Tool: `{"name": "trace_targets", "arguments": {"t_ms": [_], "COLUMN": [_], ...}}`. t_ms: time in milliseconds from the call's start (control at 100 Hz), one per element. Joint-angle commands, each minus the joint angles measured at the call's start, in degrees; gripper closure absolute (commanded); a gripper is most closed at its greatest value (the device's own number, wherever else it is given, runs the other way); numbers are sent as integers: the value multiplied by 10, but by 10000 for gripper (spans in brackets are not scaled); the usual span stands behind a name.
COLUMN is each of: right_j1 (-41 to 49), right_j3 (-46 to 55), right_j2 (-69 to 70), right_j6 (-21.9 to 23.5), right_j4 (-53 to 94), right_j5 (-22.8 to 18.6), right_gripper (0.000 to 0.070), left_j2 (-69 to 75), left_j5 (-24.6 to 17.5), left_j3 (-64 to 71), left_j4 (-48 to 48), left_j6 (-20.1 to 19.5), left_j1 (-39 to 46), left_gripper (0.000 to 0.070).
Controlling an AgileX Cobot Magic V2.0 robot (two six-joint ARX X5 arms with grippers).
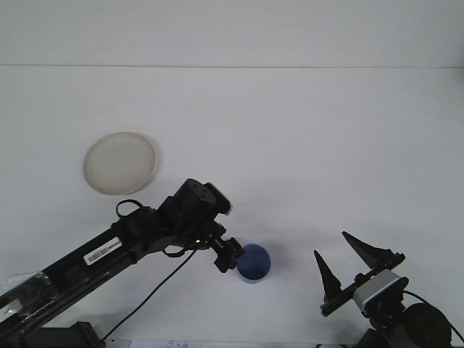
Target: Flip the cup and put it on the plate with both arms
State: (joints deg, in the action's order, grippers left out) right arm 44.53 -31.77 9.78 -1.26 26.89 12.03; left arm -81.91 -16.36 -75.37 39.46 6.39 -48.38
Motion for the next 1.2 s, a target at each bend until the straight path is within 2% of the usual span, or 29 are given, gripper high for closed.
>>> {"name": "trace_targets", "arguments": {"t_ms": [0,180,430,550,600,690,860,1190], "right_j1": [5,5,5,5,5,5,5,5], "right_j3": [-4,-4,-4,-4,-4,-4,-4,-4], "right_j2": [0,0,0,0,0,0,0,0], "right_j6": [-3,-3,-3,-3,-3,-3,-3,-3], "right_j4": [-7,-7,-7,-7,-8,-8,-8,-8], "right_j5": [1,1,0,0,1,1,1,1], "right_gripper": [223,223,223,223,223,223,223,223], "left_j2": [-31,-92,-146,-160,-164,-167,-167,-165], "left_j5": [3,34,34,34,34,34,34,35], "left_j3": [-21,-43,-43,-43,-43,-43,-43,-62], "left_j4": [-1,5,9,12,12,12,11,29], "left_j6": [-17,-29,-32,-32,-32,-32,-39,-39], "left_j1": [-12,-30,-35,-40,-42,-48,-57,-56], "left_gripper": [224,224,227,255,307,461,700,694]}}
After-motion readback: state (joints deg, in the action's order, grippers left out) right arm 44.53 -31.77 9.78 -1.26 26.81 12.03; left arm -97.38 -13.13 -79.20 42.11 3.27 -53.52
